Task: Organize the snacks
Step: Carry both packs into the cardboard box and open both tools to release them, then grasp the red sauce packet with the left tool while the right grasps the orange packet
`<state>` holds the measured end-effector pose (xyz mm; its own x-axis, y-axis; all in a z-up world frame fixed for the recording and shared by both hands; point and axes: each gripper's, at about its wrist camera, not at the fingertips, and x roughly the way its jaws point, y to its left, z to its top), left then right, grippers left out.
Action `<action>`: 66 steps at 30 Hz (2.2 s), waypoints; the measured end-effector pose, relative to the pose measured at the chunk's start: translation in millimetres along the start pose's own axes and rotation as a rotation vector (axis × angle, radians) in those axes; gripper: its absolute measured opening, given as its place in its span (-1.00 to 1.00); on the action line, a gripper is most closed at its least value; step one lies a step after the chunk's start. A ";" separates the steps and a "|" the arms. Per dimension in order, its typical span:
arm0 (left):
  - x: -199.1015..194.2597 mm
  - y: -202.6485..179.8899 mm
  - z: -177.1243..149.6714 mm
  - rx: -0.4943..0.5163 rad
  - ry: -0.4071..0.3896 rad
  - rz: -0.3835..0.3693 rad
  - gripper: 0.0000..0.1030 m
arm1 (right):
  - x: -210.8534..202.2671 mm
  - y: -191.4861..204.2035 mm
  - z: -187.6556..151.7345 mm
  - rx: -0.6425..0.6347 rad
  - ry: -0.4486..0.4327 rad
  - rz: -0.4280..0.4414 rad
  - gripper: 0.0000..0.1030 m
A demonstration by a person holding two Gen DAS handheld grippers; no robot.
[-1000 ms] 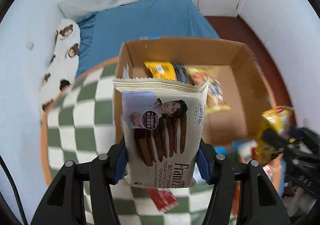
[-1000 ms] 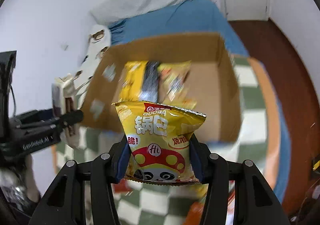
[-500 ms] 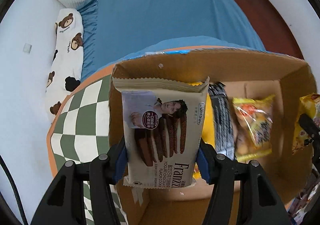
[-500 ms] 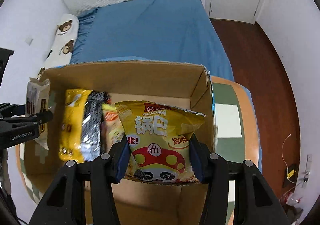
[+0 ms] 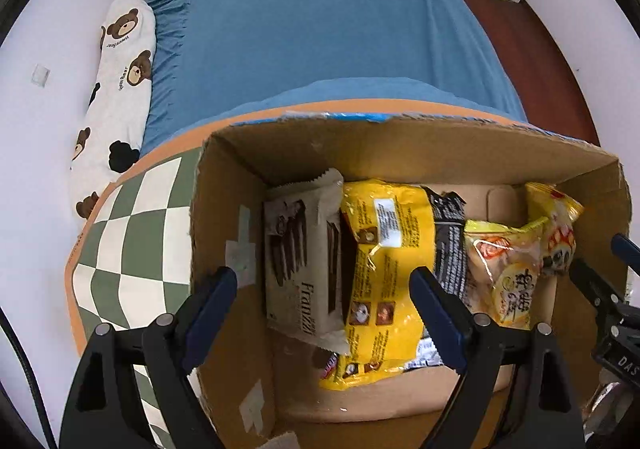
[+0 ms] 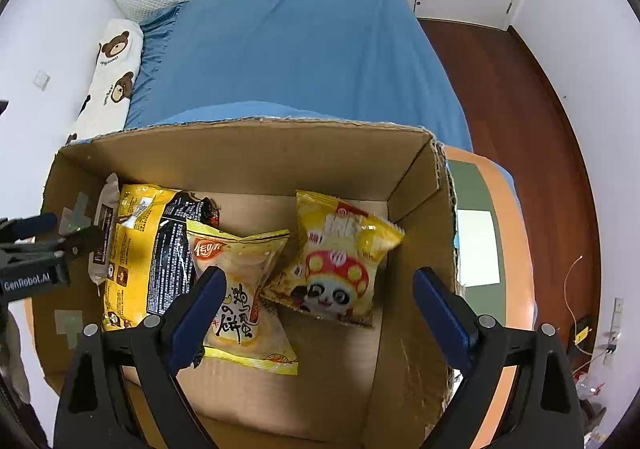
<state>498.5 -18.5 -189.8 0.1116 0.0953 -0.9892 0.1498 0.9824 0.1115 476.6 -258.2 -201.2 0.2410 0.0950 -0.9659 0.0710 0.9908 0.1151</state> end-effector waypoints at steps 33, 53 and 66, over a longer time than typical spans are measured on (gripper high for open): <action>-132.3 -18.7 -183.8 -0.060 -0.406 -0.115 0.71 | -140.6 18.1 -153.0 -0.025 -0.273 0.018 0.87; -12.3 -16.9 -325.8 0.174 -0.166 0.083 0.71 | -55.7 -31.5 -338.5 0.188 0.091 0.107 0.87; 76.9 19.8 -314.1 -0.140 0.165 -0.161 0.71 | 21.1 -54.9 -392.4 0.375 0.203 0.155 0.40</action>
<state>201.5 58.7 -293.7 -0.0656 -0.0500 -0.9966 0.0141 0.9986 -0.0510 98.0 -272.8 -319.0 0.0848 0.2938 -0.9521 0.4033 0.8636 0.3025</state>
